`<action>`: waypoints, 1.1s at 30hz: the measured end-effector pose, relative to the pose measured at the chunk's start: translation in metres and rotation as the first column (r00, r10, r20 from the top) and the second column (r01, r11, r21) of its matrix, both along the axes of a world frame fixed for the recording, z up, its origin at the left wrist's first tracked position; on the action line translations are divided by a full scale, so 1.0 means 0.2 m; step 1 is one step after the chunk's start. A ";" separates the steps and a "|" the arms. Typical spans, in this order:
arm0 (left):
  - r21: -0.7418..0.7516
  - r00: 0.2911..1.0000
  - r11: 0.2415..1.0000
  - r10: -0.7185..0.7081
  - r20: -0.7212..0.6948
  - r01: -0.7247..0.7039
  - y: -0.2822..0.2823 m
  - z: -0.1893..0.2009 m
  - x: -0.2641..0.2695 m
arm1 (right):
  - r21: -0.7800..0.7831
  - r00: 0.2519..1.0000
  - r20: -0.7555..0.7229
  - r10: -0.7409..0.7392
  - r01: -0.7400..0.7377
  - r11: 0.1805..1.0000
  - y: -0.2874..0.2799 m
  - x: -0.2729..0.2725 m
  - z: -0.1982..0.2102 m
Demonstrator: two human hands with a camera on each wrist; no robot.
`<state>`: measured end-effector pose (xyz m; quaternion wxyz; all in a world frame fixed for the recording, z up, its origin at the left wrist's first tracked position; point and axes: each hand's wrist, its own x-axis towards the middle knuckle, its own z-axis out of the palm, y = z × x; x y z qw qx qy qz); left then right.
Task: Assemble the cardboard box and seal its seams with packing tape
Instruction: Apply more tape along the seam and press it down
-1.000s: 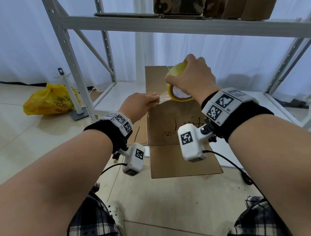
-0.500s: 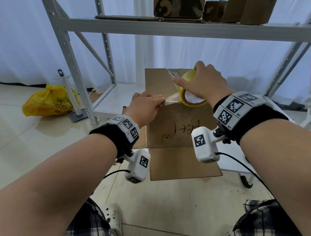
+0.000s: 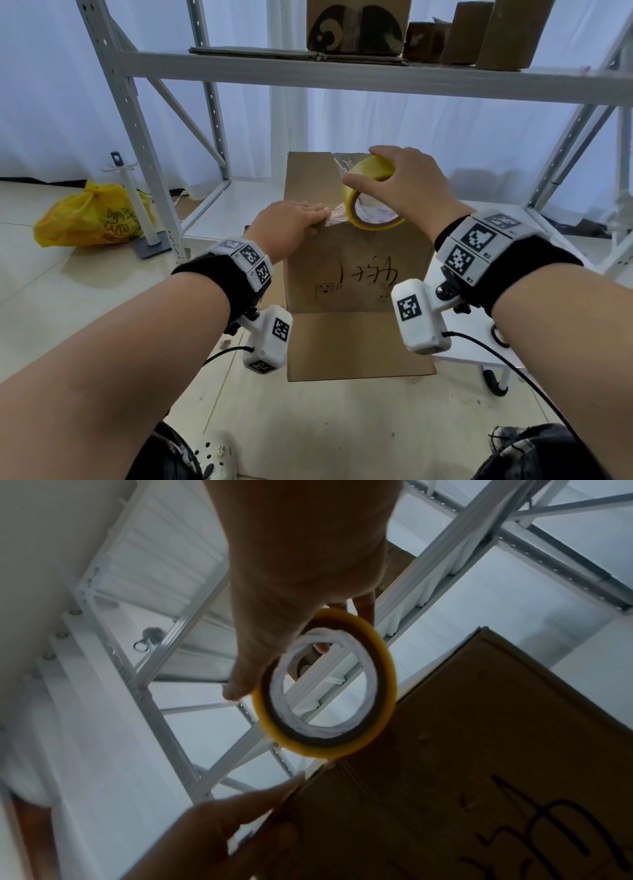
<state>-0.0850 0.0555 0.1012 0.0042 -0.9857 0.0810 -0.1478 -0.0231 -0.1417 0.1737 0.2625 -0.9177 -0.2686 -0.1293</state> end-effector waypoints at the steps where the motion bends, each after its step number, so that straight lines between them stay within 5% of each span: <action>1: -0.018 1.000 1.000 -0.007 -0.020 0.007 0.03 0.01 0.00 | 0.040 1.000 0.001 0.016 -0.016 0.999 0.01 0.00 -0.01; 5: -0.110 0.998 0.994 -0.017 -0.064 0.009 0.11 0.04 0.00 | 0.169 0.999 -0.030 0.026 -0.020 0.985 0.10 0.03 -0.05; 12: -0.035 0.996 0.996 0.085 -0.019 -0.085 0.01 -0.02 -0.03 | 0.312 0.998 -0.060 0.017 0.002 0.950 0.11 0.09 -0.09; 33: 0.075 0.951 0.957 0.287 -0.112 -0.280 -0.21 -0.01 0.01 | 0.033 0.996 0.044 -0.080 0.079 0.996 -0.01 0.06 -0.01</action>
